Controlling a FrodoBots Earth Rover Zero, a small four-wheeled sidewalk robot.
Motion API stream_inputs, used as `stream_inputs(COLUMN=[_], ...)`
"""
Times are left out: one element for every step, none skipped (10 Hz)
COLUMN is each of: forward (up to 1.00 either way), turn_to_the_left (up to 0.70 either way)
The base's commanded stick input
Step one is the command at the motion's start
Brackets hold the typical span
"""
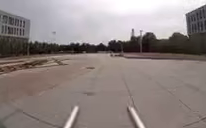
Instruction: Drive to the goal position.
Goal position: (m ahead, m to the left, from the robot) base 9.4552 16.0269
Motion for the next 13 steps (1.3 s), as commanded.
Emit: stream_inputs(forward=[0.69, 0.69, 0.69, 0.69, 0.69, 0.69, 0.69, 0.69, 0.69, 0.69, 0.69, 0.69, 0.69], turn_to_the_left=[-0.35, -0.35, -0.35, 0.0, 0.0, 0.0, 0.0, 0.0, 0.0, 0.0, 0.0, 0.0, 0.0])
